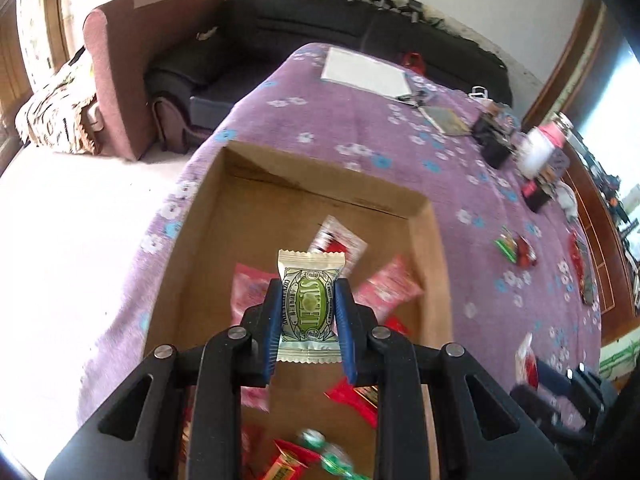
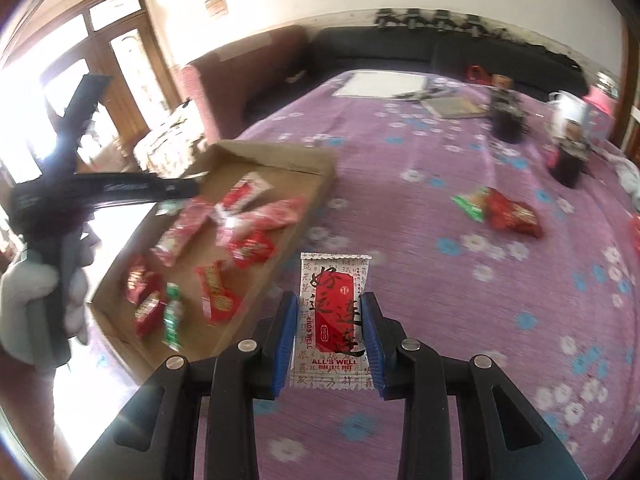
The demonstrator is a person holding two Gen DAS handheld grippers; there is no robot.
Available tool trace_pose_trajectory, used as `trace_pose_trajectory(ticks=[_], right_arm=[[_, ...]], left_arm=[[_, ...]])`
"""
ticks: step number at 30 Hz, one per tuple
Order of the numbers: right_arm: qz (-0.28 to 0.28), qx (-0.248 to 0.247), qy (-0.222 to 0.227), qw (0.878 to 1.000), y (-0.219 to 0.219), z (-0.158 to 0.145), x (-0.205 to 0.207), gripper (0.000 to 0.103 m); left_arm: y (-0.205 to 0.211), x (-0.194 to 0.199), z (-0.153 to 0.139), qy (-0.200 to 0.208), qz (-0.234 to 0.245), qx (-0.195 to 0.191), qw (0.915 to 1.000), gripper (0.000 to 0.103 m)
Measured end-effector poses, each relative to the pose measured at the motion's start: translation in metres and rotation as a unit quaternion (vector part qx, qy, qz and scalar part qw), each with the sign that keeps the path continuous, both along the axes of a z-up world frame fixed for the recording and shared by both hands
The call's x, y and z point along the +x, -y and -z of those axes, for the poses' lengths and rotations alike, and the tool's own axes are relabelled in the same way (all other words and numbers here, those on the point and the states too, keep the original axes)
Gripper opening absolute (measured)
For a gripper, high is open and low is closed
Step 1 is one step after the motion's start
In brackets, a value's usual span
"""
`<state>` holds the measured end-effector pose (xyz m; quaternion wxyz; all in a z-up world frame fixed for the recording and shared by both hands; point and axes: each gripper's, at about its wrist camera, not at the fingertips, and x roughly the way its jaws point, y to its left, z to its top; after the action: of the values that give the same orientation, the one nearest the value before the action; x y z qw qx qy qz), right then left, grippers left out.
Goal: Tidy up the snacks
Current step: 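Carry the sauce packet and green-and-white candy over the cardboard tray with both grippers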
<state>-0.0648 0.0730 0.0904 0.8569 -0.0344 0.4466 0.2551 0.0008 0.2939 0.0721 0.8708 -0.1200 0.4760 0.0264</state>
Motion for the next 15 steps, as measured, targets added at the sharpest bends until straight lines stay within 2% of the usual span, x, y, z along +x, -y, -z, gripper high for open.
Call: trace_pose_trajectory(ticks=[9, 15], right_arm=[[-0.077, 0.012, -0.028, 0.997, -0.09, 0.009, 0.02, 0.032], [-0.092, 0.013, -0.052, 0.994, -0.126, 0.028, 0.038, 0.035]], left_arm=[[-0.041, 0.041, 0.024, -0.028, -0.028, -0.046, 0.9982, 0.022], [-0.05, 0.054, 0.036, -0.036, -0.038, -0.057, 0.997, 0.023]])
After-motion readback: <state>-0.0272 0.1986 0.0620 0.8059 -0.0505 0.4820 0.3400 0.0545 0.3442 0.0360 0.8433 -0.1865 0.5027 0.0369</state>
